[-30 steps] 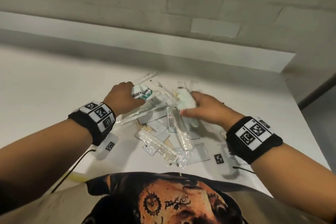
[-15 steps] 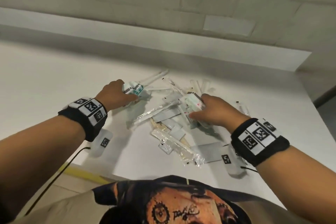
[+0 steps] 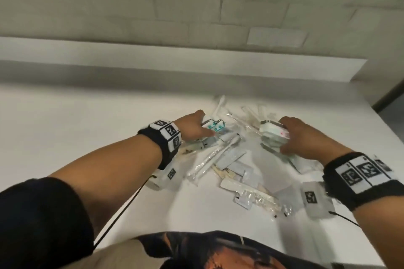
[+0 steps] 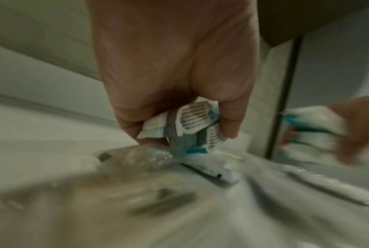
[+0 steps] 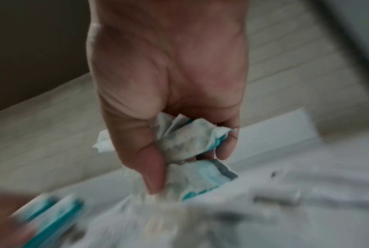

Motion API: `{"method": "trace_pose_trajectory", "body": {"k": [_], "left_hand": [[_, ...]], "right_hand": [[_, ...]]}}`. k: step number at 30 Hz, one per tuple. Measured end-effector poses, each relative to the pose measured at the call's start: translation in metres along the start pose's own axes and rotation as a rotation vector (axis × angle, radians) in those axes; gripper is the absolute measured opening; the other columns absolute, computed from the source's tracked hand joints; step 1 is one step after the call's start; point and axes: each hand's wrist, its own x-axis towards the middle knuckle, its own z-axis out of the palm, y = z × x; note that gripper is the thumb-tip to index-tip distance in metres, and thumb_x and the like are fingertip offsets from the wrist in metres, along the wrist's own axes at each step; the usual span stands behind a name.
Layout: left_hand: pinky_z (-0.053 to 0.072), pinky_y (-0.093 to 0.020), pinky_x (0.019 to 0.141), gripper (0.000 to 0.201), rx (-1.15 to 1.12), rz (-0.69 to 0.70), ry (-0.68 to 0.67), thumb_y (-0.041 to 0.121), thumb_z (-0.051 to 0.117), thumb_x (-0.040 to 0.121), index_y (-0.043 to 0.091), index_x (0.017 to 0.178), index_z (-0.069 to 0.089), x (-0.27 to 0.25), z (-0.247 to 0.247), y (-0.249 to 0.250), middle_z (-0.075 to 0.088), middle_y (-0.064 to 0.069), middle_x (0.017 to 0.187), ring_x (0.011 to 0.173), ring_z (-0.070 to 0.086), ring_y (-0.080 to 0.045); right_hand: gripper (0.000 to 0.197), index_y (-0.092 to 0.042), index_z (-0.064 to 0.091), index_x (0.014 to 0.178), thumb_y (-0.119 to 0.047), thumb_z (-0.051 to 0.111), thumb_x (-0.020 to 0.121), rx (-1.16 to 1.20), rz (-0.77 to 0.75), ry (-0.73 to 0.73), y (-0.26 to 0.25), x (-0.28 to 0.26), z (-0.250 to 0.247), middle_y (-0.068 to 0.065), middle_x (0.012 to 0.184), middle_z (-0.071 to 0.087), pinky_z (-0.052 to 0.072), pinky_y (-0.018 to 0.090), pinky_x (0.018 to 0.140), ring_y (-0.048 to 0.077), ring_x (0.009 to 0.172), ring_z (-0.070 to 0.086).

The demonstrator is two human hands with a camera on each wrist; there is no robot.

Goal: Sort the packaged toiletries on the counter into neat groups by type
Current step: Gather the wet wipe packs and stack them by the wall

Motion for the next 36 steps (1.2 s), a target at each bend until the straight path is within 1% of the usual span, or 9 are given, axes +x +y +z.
{"method": "trace_pose_trajectory", "body": {"k": [5, 9, 15, 19, 23, 26, 30, 33, 36], "left_hand": [[0.037, -0.027, 0.056, 0.047, -0.036, 0.189, -0.099, 0.049, 0.060, 0.087, 0.016, 0.113, 0.038, -0.015, 0.019, 0.028, 0.052, 0.005, 0.087, 0.072, 0.050, -0.008], [0.039, -0.031, 0.064, 0.047, 0.109, 0.171, -0.017, 0.049, 0.061, 0.085, 0.014, 0.110, 0.041, -0.034, -0.005, -0.002, 0.053, -0.001, 0.097, 0.082, 0.052, -0.018], [0.042, -0.032, 0.085, 0.063, 0.312, -0.083, 0.076, 0.042, 0.071, 0.078, 0.014, 0.128, 0.044, -0.056, -0.043, -0.086, 0.047, -0.009, 0.125, 0.109, 0.050, -0.027], [0.041, -0.030, 0.088, 0.068, 0.259, -0.027, 0.036, 0.045, 0.076, 0.074, 0.019, 0.130, 0.046, -0.057, -0.035, -0.099, 0.046, -0.006, 0.119, 0.112, 0.050, -0.025], [0.043, -0.031, 0.090, 0.072, 0.171, 0.016, 0.045, 0.047, 0.079, 0.069, 0.023, 0.129, 0.047, -0.048, -0.032, -0.096, 0.046, -0.002, 0.116, 0.107, 0.051, -0.021], [0.046, -0.031, 0.085, 0.069, 0.150, 0.014, 0.040, 0.046, 0.081, 0.067, 0.022, 0.123, 0.050, -0.038, -0.036, -0.093, 0.050, -0.001, 0.113, 0.100, 0.054, -0.021], [0.048, -0.030, 0.076, 0.063, 0.103, 0.037, 0.061, 0.039, 0.084, 0.064, 0.020, 0.115, 0.051, -0.025, -0.040, -0.085, 0.056, 0.000, 0.109, 0.091, 0.057, -0.019], [0.044, -0.027, 0.073, 0.069, 0.089, 0.047, 0.015, 0.032, 0.085, 0.065, 0.020, 0.120, 0.044, -0.018, -0.043, -0.078, 0.049, 0.002, 0.112, 0.092, 0.054, -0.017], [0.040, -0.027, 0.070, 0.065, 0.112, 0.069, -0.023, 0.037, 0.084, 0.067, 0.022, 0.116, 0.045, -0.017, -0.043, -0.073, 0.051, 0.005, 0.108, 0.089, 0.053, -0.016]], "right_hand": [[0.051, -0.019, 0.046, 0.106, -0.006, 0.078, 0.069, 0.290, 0.106, 0.224, -0.023, -0.005, -0.032, 0.005, 0.089, 0.057, 0.038, 0.025, 0.054, 0.017, 0.070, 0.053], [0.051, -0.018, 0.045, 0.109, -0.007, 0.077, 0.071, 0.346, -0.037, 0.140, -0.090, 0.005, -0.010, 0.001, 0.090, 0.057, 0.043, 0.023, 0.055, 0.013, 0.070, 0.055], [0.046, -0.016, 0.046, 0.114, -0.014, 0.069, 0.075, 0.140, -0.223, 0.015, -0.180, 0.045, 0.038, 0.005, 0.104, 0.059, 0.050, 0.032, 0.072, 0.023, 0.088, 0.059], [0.048, -0.017, 0.046, 0.122, -0.024, 0.066, 0.078, -0.098, -0.254, 0.029, -0.191, 0.076, 0.055, 0.007, 0.118, 0.056, 0.046, 0.040, 0.088, 0.029, 0.104, 0.054], [0.081, -0.022, 0.038, 0.136, -0.027, 0.079, 0.067, -0.215, -0.131, 0.099, -0.177, 0.085, 0.046, 0.009, 0.129, 0.045, 0.039, 0.044, 0.096, 0.030, 0.117, 0.044], [0.047, -0.021, 0.051, 0.115, -0.040, 0.071, 0.076, -0.161, -0.217, 0.249, -0.180, 0.051, 0.039, 0.004, 0.114, 0.050, 0.044, 0.038, 0.086, 0.025, 0.103, 0.050], [0.054, -0.029, 0.048, 0.116, -0.051, 0.069, 0.072, -0.234, -0.516, -0.176, -0.190, -0.005, 0.080, -0.002, 0.110, 0.043, 0.038, 0.035, 0.075, 0.020, 0.101, 0.043], [0.047, -0.026, 0.047, 0.121, -0.031, 0.068, 0.079, -0.384, -0.562, -0.196, -0.183, 0.001, 0.097, 0.004, 0.118, 0.043, 0.035, 0.036, 0.077, 0.026, 0.107, 0.042], [0.037, -0.027, 0.050, 0.114, -0.018, 0.064, 0.081, -0.336, -0.523, -0.158, -0.162, 0.017, 0.085, -0.001, 0.110, 0.044, 0.036, 0.032, 0.070, 0.020, 0.096, 0.044]]}}
